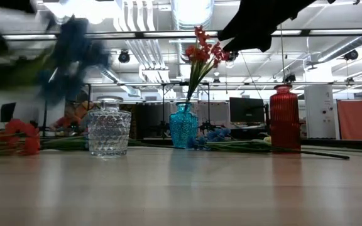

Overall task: Sort flowers into vase by color
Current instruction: Put the bottom left blue flowers into the transparent vase

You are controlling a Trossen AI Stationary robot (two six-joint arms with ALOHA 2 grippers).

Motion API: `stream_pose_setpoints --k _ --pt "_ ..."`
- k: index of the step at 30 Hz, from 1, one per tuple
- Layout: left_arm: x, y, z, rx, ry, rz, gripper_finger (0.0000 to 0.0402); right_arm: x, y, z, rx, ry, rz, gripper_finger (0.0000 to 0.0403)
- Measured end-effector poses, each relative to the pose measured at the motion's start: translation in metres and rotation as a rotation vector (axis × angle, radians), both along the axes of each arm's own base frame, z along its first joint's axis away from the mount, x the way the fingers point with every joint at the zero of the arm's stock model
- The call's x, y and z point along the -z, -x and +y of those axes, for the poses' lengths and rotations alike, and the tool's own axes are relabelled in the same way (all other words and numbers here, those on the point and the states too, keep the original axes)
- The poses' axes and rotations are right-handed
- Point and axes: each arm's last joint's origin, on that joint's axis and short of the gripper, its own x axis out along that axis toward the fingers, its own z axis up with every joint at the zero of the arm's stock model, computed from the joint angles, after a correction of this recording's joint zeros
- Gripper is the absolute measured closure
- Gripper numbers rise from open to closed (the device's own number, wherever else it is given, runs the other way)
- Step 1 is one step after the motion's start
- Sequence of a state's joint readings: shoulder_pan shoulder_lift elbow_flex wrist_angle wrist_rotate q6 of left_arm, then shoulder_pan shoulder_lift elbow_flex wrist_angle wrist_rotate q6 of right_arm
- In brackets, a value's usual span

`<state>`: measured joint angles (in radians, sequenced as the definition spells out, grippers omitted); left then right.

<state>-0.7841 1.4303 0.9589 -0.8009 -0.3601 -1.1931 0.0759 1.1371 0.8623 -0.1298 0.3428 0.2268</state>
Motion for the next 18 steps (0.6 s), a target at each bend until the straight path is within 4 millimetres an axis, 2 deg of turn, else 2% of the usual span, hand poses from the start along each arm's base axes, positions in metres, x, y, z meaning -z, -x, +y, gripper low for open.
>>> stream_pose_setpoints --k 4,9,15,18 --pt "-0.032 0.001 0.009 0.058 -0.073 -0.262 0.0399 -0.002 0.003 0.007 -0.021 -0.01 -0.001 0.0152" --pt "-0.062 0.0 0.021 0.107 -0.223 -0.496 0.0399 -0.004 0.006 0.016 -0.052 -0.02 -0.007 0.0152" --pt "-0.092 -0.012 0.027 0.278 -0.388 -0.729 0.04 -0.004 0.008 0.026 -0.09 -0.023 -0.005 0.0152" --pt "-0.1 -0.016 0.034 0.368 -0.46 -0.811 0.04 -0.003 0.009 0.031 -0.107 -0.028 0.001 0.0152"
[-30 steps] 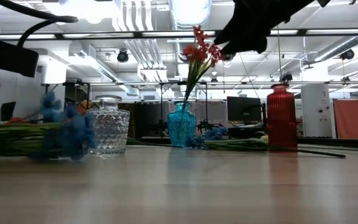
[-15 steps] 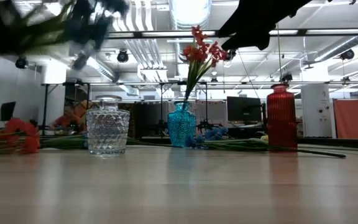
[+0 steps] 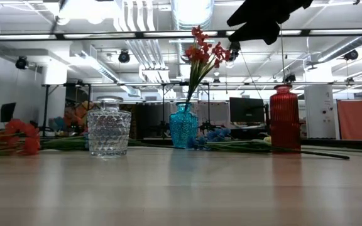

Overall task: Sort flowers into vase by color
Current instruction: Put the bottom left blue flowers into the transparent vase

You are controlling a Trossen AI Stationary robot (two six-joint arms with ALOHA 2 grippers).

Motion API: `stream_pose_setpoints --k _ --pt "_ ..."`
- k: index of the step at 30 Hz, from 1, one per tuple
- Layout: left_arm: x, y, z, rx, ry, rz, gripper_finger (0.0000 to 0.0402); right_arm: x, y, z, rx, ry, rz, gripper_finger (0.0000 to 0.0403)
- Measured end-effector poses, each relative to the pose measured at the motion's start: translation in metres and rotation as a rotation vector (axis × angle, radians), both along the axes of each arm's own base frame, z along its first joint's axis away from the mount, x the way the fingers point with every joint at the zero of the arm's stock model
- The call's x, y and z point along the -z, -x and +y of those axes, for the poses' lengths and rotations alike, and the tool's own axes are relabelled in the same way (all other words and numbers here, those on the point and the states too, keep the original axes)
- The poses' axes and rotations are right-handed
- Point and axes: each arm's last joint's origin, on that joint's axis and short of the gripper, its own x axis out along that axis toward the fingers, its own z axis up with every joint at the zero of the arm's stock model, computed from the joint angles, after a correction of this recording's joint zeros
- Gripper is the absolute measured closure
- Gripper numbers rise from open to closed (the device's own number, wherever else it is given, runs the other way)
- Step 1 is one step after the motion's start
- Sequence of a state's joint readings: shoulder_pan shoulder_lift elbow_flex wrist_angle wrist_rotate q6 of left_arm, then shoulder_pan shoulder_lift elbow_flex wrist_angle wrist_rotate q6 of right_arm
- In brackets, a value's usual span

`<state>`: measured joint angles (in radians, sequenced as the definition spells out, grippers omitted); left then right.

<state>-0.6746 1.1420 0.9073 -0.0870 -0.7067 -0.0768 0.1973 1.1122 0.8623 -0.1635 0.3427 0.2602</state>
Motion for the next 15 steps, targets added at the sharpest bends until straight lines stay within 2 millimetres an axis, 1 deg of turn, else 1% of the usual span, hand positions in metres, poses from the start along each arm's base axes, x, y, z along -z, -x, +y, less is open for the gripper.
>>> stream_pose_setpoints --k 3,5,8,12,15 --pt "-0.002 -0.004 0.011 0.013 -0.035 -0.059 0.04 0.0 0.001 0.004 -0.01 -0.015 0.002 0.0152" --pt "0.001 -0.007 0.02 0.01 -0.045 -0.111 0.04 0.001 0.002 0.007 -0.018 -0.019 0.013 0.0152" --pt "0.012 -0.009 0.033 0.005 -0.059 -0.201 0.04 0.001 0.003 0.011 -0.03 -0.023 0.012 0.0152" --pt "0.022 -0.007 0.05 -0.062 -0.024 -0.39 0.0401 0.001 0.003 0.014 -0.023 -0.019 0.002 0.0152" --pt "0.036 -0.004 0.06 -0.108 -0.012 -0.448 0.0401 0.0 0.003 0.014 -0.014 -0.015 -0.007 0.0152"
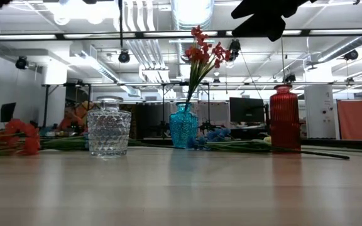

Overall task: Sort flowers into vase by color
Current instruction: Put the bottom left blue flowers into the transparent vase

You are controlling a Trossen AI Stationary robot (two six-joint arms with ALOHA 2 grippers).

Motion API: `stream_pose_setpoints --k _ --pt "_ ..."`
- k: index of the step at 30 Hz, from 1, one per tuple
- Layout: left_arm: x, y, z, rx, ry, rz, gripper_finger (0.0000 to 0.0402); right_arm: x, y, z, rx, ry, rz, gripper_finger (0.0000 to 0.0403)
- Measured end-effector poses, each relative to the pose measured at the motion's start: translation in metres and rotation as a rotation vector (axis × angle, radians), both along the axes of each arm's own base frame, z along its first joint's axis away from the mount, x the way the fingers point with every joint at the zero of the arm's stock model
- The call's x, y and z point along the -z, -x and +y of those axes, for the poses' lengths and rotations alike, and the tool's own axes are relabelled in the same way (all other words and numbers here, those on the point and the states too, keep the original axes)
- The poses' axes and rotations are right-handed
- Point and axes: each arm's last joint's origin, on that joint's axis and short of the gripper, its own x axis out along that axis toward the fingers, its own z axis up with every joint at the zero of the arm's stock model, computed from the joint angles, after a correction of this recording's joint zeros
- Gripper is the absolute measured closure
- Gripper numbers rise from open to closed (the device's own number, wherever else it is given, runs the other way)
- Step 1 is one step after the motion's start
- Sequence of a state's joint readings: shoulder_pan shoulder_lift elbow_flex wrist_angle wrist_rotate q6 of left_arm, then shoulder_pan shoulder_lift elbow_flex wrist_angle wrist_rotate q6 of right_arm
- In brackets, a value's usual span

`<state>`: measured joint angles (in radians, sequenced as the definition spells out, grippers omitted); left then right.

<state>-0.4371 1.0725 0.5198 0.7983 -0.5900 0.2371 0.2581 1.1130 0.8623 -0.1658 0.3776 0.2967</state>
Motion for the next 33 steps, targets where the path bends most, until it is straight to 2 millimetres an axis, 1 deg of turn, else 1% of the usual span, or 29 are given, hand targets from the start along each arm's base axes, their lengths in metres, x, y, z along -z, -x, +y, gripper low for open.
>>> stream_pose_setpoints --k 6,10,16,20,27,33 --pt "0.034 0.011 0.015 -0.072 0.017 -0.013 0.0401 -0.002 -0.001 0.0 0.0 -0.005 -0.022 0.0152" --pt "0.049 0.019 0.023 -0.1 0.051 -0.039 0.0401 -0.002 -0.001 0.0 0.001 -0.007 -0.028 0.0152" --pt "0.068 0.026 0.026 -0.107 0.149 -0.02 0.0401 -0.002 -0.001 0.0 0.01 -0.002 -0.029 0.0152" --pt "0.076 0.025 0.026 -0.101 0.179 0.001 0.0401 -0.002 -0.001 0.0 0.024 0.005 -0.032 0.0152" --pt "0.085 0.021 0.024 -0.107 0.17 0.045 0.04 -0.002 -0.001 0.0 0.024 0.005 -0.031 0.0152" --pt "0.094 0.017 0.023 -0.106 0.196 0.081 0.0397 -0.002 -0.001 0.0 0.024 0.005 -0.031 0.0152"
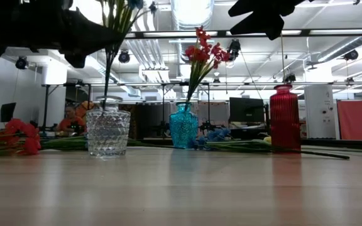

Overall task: Sort flowers into vase by color
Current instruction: Put the bottom left blue flowers into the transparent vase

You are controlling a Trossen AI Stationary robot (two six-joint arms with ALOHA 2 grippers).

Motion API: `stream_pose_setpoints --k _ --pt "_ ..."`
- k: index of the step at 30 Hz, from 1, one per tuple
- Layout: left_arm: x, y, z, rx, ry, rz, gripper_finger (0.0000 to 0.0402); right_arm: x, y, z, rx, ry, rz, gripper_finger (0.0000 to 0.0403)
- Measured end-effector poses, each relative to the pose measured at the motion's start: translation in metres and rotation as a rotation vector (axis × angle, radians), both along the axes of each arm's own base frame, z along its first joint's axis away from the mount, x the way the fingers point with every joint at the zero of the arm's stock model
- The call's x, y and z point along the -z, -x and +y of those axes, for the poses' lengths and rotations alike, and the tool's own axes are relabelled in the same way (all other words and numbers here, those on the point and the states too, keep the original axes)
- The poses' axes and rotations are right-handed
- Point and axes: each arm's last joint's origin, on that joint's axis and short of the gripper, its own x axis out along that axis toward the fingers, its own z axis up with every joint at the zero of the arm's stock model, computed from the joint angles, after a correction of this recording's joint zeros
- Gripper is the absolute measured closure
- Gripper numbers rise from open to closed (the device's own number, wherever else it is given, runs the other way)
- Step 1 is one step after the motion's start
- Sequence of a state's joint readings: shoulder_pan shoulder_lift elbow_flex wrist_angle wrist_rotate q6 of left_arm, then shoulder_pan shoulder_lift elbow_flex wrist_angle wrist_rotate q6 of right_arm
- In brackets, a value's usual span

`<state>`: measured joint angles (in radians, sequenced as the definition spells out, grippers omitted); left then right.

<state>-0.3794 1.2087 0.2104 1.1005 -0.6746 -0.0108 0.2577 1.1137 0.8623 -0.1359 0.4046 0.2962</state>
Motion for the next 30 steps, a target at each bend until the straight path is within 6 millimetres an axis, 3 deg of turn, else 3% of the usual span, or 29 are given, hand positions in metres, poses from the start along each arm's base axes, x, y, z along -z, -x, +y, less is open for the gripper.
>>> stream_pose_setpoints --k 14,30 --pt "0.01 -0.005 0.0 -0.087 0.021 0.04 0.0388 0.0 0.0 0.0 0.0 0.0 0.001 0.0152" --pt "0.013 -0.003 -0.004 -0.068 0.008 0.068 0.0292 0.001 0.0 0.0 0.0 0.002 0.007 0.0152"
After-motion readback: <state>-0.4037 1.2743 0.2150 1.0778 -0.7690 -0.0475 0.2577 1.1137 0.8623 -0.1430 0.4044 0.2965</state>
